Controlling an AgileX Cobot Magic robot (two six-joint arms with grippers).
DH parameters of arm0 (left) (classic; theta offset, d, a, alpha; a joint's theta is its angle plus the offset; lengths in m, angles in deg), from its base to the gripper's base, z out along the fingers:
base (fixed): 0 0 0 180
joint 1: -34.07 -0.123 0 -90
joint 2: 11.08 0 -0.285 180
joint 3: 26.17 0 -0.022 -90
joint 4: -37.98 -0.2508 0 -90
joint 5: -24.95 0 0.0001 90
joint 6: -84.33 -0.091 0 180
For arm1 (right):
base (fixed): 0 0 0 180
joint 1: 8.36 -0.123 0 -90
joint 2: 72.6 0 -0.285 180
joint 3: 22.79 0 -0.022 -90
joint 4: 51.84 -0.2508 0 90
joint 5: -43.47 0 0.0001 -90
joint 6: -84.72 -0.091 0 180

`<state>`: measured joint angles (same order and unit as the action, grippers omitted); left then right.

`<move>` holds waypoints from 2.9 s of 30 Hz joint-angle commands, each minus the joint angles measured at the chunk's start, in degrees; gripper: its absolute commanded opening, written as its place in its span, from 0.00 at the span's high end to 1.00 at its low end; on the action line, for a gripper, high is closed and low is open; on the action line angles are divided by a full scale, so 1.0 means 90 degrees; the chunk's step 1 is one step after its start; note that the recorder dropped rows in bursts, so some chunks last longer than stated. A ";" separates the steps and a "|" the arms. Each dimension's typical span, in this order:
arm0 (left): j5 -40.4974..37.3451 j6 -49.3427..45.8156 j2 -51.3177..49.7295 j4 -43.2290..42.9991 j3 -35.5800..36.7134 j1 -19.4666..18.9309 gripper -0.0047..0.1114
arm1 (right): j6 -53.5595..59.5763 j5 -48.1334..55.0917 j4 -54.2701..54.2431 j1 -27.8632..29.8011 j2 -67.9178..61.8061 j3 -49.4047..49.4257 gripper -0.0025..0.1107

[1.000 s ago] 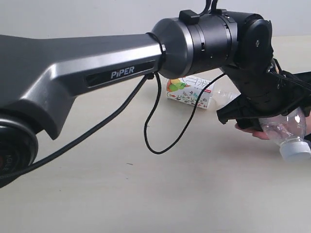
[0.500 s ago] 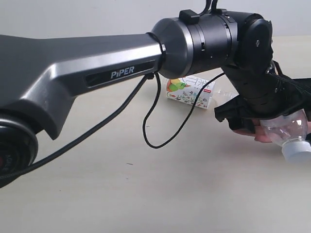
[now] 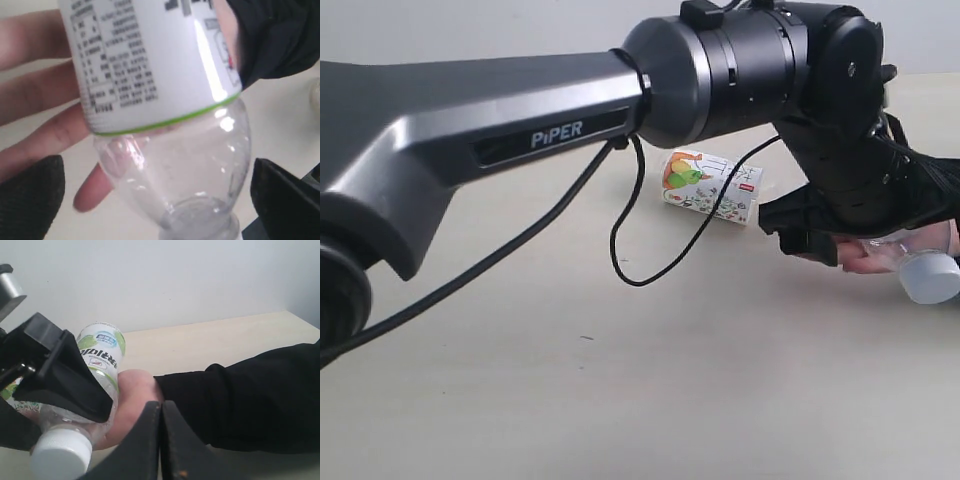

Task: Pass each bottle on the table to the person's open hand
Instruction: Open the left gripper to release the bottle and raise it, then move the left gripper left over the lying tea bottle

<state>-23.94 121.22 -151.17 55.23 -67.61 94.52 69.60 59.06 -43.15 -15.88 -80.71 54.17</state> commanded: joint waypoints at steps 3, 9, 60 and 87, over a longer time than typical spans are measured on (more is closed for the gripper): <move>-0.0528 -0.0101 0.0486 -0.0452 0.0006 -0.0034 0.13 | -0.0003 -0.0053 0.0025 -0.0013 0.0035 0.0028 0.98; -0.1081 -0.0744 0.0911 -0.0582 0.0006 -0.0227 0.13 | -0.0003 -0.0053 0.0025 -0.0013 0.0035 0.0028 0.98; -0.2342 -0.2703 0.1269 -0.2002 0.0006 -0.0431 0.96 | -0.0003 -0.0053 0.0025 -0.0013 0.0035 0.0028 0.98; -0.2342 -0.5375 0.1269 -0.2318 0.0006 -0.2040 0.96 | -0.0003 -0.0053 0.0025 -0.0013 0.0035 0.0028 0.98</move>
<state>-45.12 75.79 -139.85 32.42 -67.61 78.42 69.60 59.06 -43.15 -15.88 -80.71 54.17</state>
